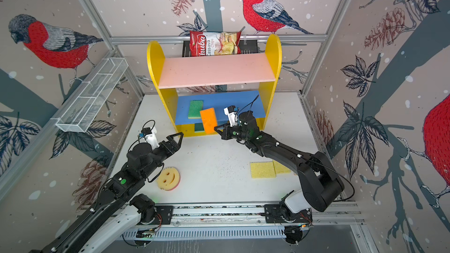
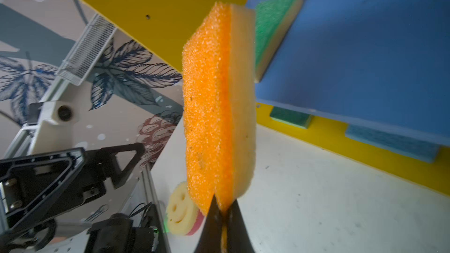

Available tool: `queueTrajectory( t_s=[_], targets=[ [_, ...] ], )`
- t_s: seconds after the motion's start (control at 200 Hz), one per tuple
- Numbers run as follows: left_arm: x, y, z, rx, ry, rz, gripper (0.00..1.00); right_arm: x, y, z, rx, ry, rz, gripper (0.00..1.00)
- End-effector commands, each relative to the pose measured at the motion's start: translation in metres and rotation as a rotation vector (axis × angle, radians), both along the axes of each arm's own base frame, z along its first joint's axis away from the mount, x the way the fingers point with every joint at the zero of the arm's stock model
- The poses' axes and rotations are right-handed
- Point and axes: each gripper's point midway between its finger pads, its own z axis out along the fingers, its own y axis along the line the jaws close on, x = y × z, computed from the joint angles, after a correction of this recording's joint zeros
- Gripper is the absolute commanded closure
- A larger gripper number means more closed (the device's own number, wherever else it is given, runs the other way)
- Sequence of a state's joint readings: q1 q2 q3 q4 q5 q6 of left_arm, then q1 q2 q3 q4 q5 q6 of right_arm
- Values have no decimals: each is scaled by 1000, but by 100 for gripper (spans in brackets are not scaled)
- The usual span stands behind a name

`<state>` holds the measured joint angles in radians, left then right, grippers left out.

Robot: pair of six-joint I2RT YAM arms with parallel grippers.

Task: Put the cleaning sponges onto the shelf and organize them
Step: 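Carry the orange sponge onto the blue shelf with right gripper while left withdraws, then set the orange sponge upright beside the green sponge with the right gripper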

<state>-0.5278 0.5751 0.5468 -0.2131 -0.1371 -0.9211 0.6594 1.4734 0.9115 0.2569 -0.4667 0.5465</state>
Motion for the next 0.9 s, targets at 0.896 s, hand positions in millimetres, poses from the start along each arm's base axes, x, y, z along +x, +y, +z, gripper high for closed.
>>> queueTrajectory(
  t_s=[0.896],
  targets=[
    [-9, 29, -27, 129, 92, 103, 5, 95, 1, -28, -127, 129, -226, 96]
  ],
)
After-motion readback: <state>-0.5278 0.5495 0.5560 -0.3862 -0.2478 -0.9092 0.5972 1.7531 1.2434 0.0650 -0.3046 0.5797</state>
